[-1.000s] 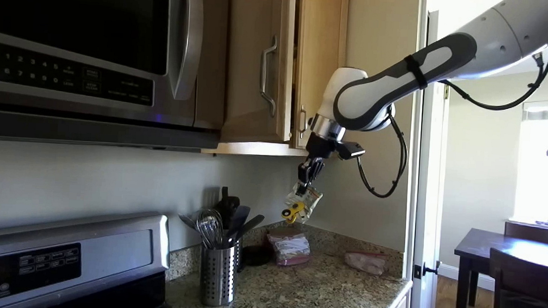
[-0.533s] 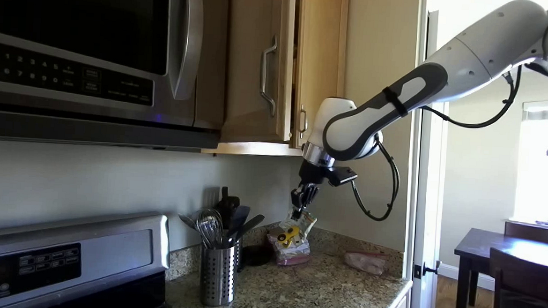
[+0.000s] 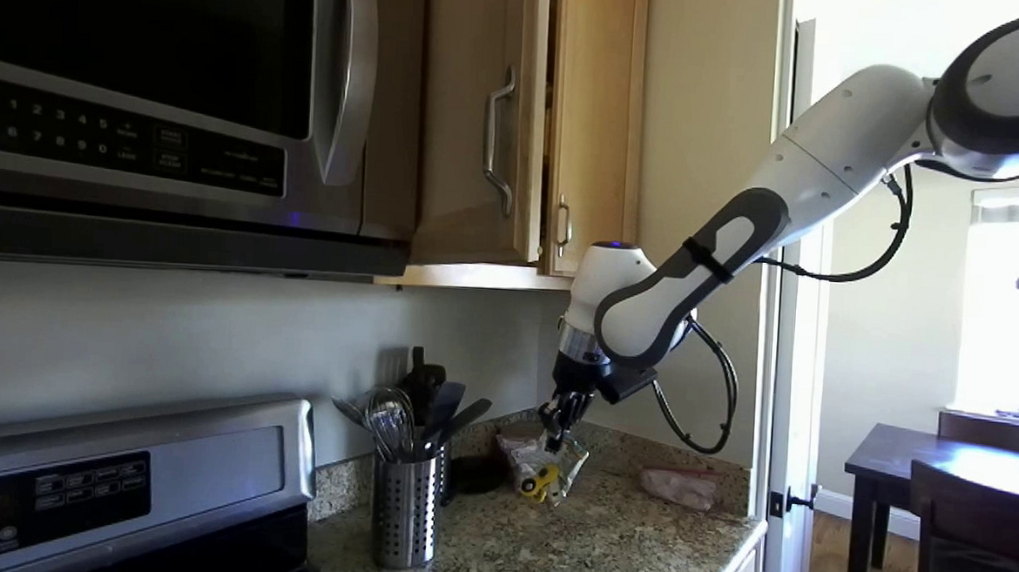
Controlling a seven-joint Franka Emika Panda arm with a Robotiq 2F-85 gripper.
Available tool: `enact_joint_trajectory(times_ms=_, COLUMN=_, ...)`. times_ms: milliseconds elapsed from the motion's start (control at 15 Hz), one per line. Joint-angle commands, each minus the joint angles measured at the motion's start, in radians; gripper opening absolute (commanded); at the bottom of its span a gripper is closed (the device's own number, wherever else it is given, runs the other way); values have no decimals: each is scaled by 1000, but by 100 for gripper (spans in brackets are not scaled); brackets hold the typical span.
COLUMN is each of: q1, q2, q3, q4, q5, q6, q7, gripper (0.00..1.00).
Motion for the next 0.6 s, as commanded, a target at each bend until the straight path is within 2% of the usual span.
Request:
enact_joint_trajectory(times_ms=0, q1=43, q2=55, q3=-52, q4=25, q5=-51, q6=24, q7=81, gripper=6)
enact_joint_trajectory(times_ms=533, q1=90, q2=150, q3=-85, q4=63, q5=-38, q6=31, q7=114, gripper=6)
